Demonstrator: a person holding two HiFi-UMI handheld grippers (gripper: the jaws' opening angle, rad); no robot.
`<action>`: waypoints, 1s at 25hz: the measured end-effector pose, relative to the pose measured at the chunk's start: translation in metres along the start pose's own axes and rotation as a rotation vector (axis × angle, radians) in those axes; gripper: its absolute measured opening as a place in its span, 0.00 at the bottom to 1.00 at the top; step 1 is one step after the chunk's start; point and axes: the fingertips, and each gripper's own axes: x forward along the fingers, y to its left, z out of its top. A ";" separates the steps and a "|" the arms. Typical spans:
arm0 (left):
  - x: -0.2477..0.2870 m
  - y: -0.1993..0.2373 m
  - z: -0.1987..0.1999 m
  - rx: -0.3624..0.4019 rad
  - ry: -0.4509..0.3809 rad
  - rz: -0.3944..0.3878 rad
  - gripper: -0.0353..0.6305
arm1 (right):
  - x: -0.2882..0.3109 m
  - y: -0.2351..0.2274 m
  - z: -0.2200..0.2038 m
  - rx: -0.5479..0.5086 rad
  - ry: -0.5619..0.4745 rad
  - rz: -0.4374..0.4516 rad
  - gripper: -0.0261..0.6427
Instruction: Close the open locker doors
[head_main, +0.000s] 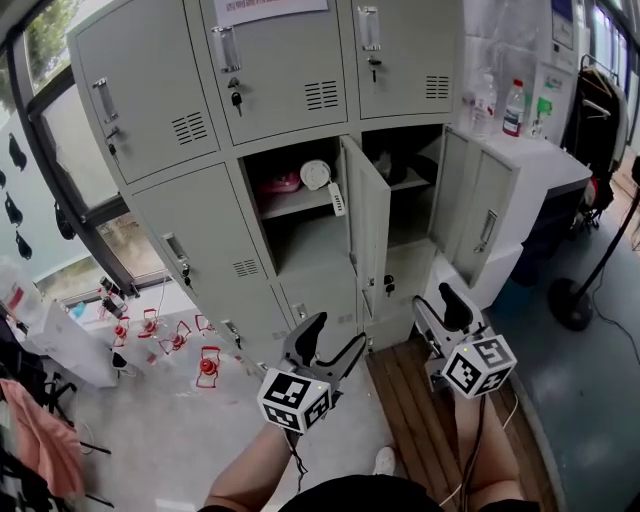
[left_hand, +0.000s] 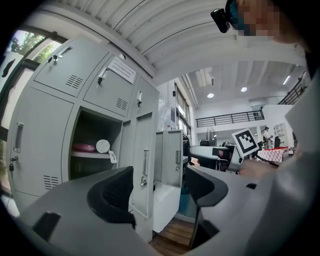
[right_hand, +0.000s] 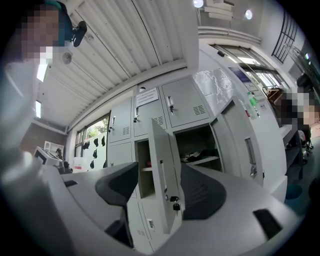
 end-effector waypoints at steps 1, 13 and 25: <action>0.009 -0.001 0.001 0.002 -0.001 0.003 0.56 | 0.003 -0.007 0.001 0.001 0.001 0.006 0.43; 0.083 -0.015 0.012 0.017 -0.037 0.071 0.56 | 0.015 -0.074 0.017 -0.008 0.011 0.080 0.43; 0.124 -0.004 0.016 0.019 -0.050 0.096 0.56 | 0.027 -0.101 0.016 0.006 0.014 0.088 0.43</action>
